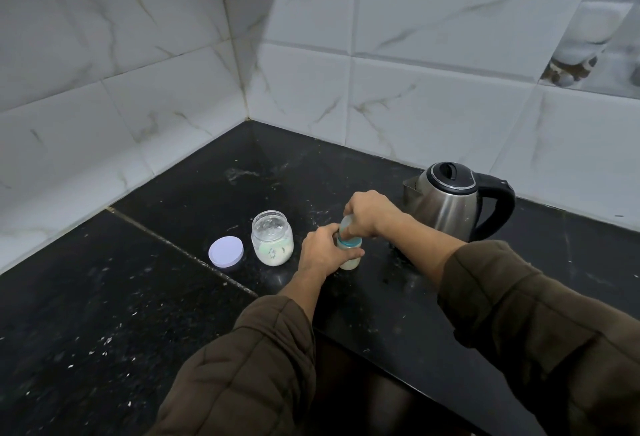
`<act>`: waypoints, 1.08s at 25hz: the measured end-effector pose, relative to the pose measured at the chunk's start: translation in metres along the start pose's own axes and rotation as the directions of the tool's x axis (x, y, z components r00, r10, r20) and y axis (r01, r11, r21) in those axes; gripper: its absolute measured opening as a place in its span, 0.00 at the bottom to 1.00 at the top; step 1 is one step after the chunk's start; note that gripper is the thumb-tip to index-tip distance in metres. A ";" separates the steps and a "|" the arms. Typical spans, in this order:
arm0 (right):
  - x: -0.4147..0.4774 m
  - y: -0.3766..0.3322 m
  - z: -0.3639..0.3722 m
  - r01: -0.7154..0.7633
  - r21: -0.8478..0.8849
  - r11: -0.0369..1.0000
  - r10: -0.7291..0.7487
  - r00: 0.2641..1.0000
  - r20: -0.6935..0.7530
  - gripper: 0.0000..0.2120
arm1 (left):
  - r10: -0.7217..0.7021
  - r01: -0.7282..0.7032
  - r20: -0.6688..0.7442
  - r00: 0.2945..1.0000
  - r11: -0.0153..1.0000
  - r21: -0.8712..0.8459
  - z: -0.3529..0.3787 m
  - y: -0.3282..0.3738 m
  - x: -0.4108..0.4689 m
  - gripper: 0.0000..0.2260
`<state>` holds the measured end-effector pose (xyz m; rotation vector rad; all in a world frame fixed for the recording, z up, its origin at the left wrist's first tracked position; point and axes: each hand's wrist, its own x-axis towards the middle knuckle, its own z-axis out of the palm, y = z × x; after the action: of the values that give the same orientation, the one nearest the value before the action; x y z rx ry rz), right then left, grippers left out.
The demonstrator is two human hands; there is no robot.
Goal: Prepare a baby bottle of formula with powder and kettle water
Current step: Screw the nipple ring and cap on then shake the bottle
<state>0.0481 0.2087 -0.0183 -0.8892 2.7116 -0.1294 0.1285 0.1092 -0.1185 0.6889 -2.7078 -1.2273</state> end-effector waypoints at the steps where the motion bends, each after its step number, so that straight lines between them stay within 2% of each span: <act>1: 0.002 0.000 0.003 0.004 -0.012 1.000 -0.004 1.000 0.003 0.20 | 0.002 -0.002 0.003 1.000 1.000 -0.009 0.000 0.000 0.000 0.22; 10: 0.013 0.004 0.015 0.030 -0.041 0.999 -0.032 0.999 -0.035 0.24 | -0.007 0.008 0.013 1.000 0.999 -0.038 -0.001 -0.005 0.008 0.21; 15: 0.004 0.005 0.028 0.034 -0.043 0.999 -0.036 0.997 -0.068 0.20 | -0.004 0.005 0.003 1.000 1.000 -0.031 0.002 -0.007 0.005 0.20; 18: -0.001 0.005 0.032 0.037 -0.009 0.999 -0.038 0.995 -0.088 0.22 | -0.004 0.004 0.004 1.000 1.000 0.011 0.001 -0.001 0.003 0.17; 22: -0.007 0.017 0.032 0.088 0.002 0.996 -0.088 0.995 -0.042 0.33 | -0.006 0.005 0.014 1.000 0.999 0.036 -0.003 0.006 0.000 0.12; 24: -0.010 0.029 0.031 0.138 0.130 0.982 -0.142 0.990 0.016 0.44 | 0.001 -0.001 0.010 1.000 0.999 0.047 -0.008 0.009 0.003 0.11; 27: -0.015 0.043 0.028 0.185 0.307 0.934 -0.188 0.982 -0.019 0.57 | 0.013 -0.012 -0.008 1.000 1.000 0.010 -0.019 0.014 0.010 0.18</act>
<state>0.0429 0.2523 -0.0486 -1.0421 2.4951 -0.5685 0.1191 0.0996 -0.0961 0.6754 -2.7096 -1.2067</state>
